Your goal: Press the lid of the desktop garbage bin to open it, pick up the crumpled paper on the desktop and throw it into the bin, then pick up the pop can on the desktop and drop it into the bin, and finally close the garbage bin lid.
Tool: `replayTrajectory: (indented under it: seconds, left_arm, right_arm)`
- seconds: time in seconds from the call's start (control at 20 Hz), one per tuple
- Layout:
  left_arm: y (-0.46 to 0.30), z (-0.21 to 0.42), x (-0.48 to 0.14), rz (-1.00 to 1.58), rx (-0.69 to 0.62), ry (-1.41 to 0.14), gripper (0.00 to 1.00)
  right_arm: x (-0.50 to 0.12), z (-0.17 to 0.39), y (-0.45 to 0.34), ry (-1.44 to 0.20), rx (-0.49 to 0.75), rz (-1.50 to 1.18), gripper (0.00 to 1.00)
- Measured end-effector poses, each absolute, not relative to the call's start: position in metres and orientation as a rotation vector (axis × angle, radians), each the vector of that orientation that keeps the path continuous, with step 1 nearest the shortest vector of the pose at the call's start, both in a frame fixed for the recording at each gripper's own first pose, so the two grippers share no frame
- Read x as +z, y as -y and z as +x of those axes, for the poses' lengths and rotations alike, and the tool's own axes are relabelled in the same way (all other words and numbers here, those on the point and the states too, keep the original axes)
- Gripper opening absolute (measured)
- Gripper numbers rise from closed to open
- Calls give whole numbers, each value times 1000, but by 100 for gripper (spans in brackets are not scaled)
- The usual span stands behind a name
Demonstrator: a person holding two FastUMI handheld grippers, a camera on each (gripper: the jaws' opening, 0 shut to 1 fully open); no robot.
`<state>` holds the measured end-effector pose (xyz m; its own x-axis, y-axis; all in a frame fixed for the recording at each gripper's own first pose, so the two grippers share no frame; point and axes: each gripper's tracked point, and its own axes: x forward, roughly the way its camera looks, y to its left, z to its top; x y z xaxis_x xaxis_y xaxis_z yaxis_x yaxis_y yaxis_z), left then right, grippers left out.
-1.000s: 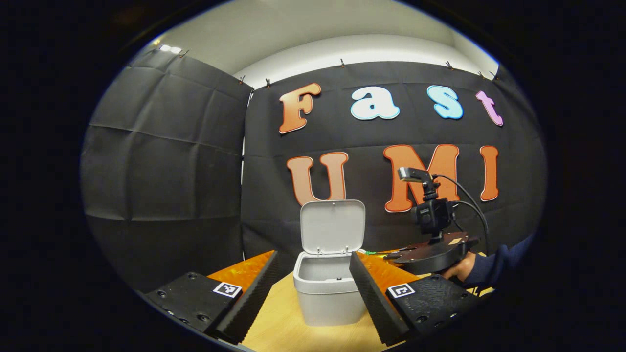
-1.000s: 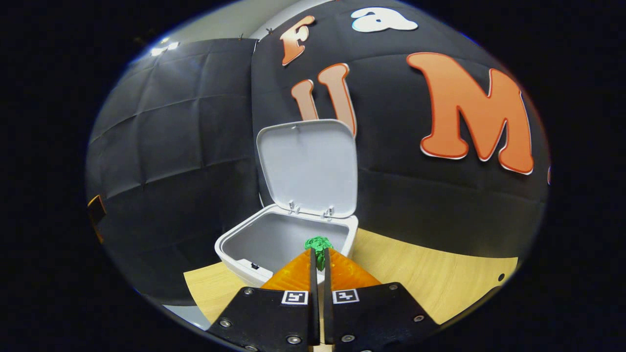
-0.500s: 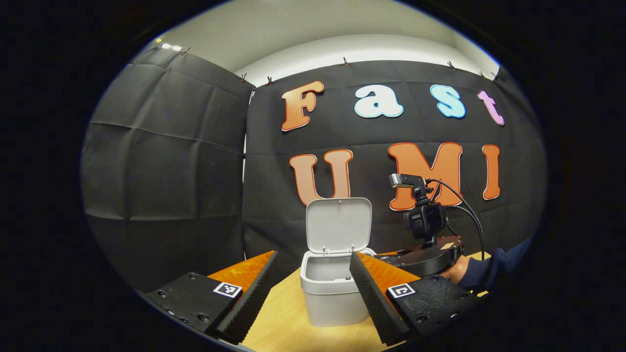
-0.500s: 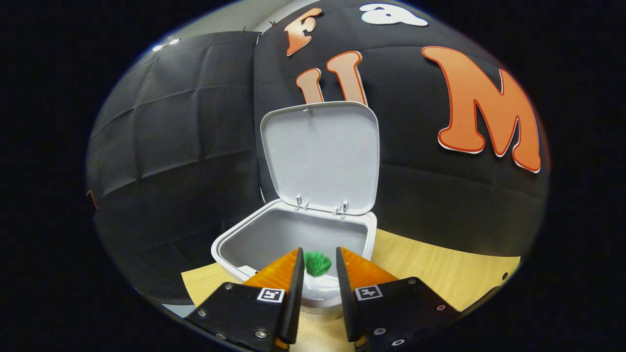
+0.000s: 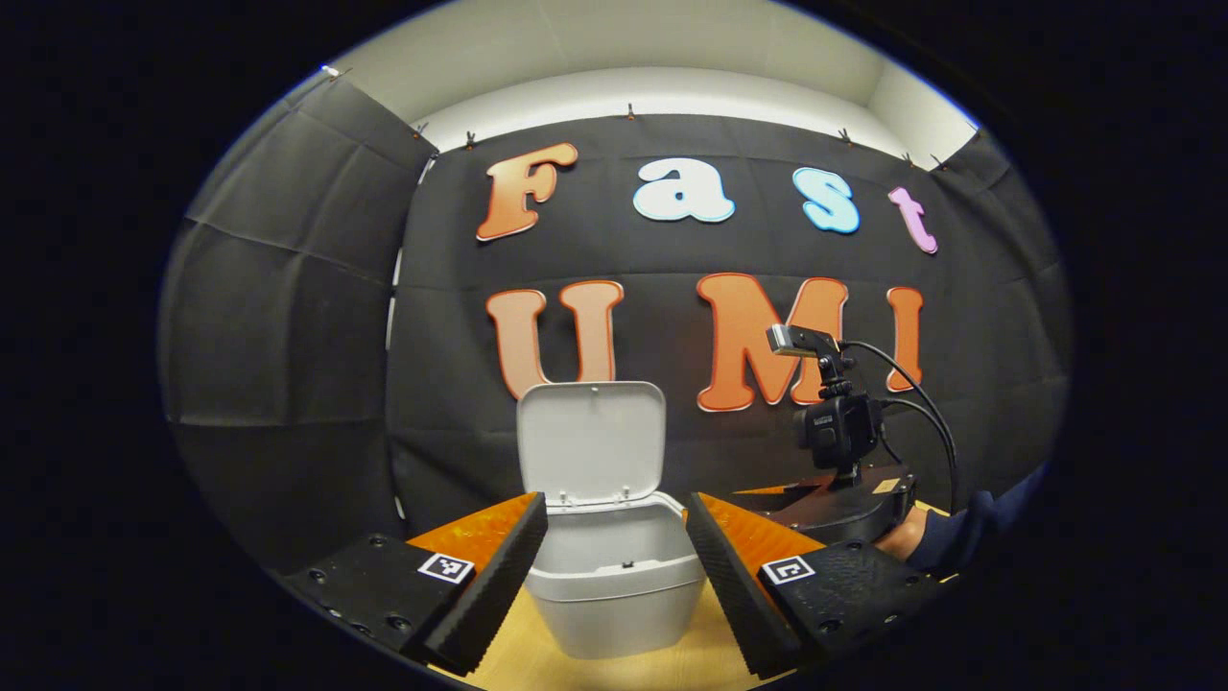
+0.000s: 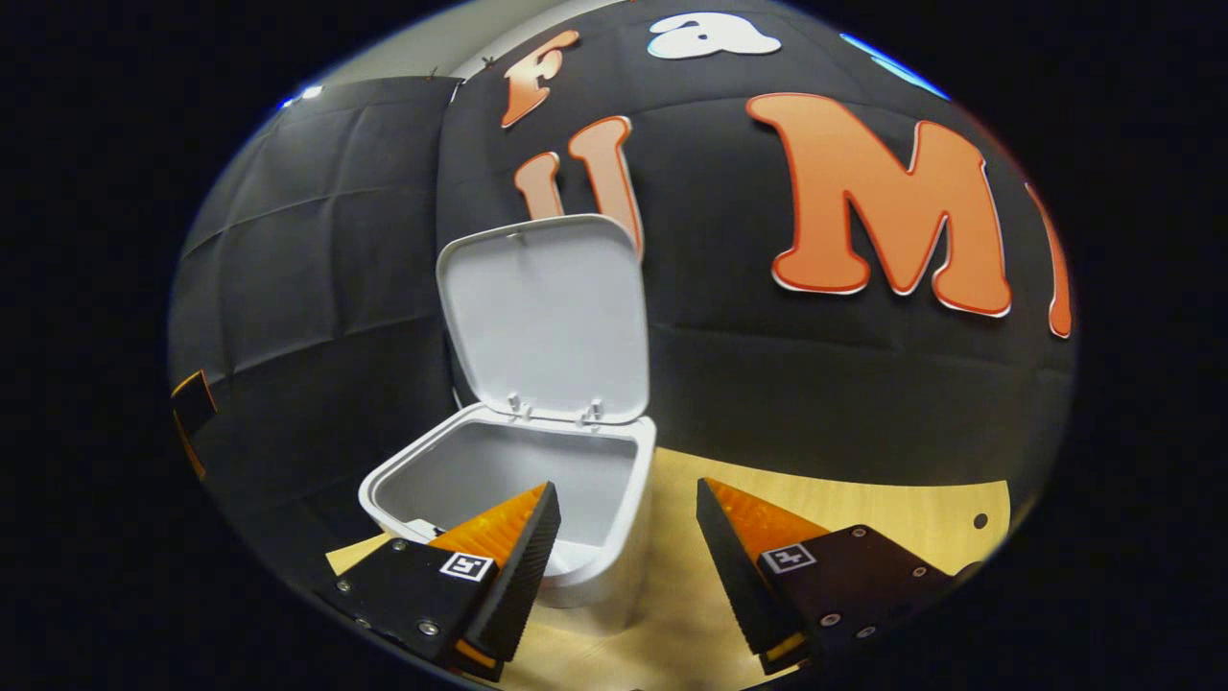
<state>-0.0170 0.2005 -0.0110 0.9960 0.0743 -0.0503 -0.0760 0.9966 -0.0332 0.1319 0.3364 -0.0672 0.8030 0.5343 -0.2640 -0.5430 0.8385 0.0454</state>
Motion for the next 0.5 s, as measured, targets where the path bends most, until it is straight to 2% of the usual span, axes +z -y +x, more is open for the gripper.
replayTrajectory:
  seconds: [0.35, 0.5]
  left_arm:
    - [-93, 22, -41, -57, -183, -68, 93]
    - [-37, 34, -90, -69, -260, -175, 93]
  right_arm:
    - [-27, 134, -218, -155, 344, -4, 87]
    - [-15, 123, -153, -131, 241, 9, 86]
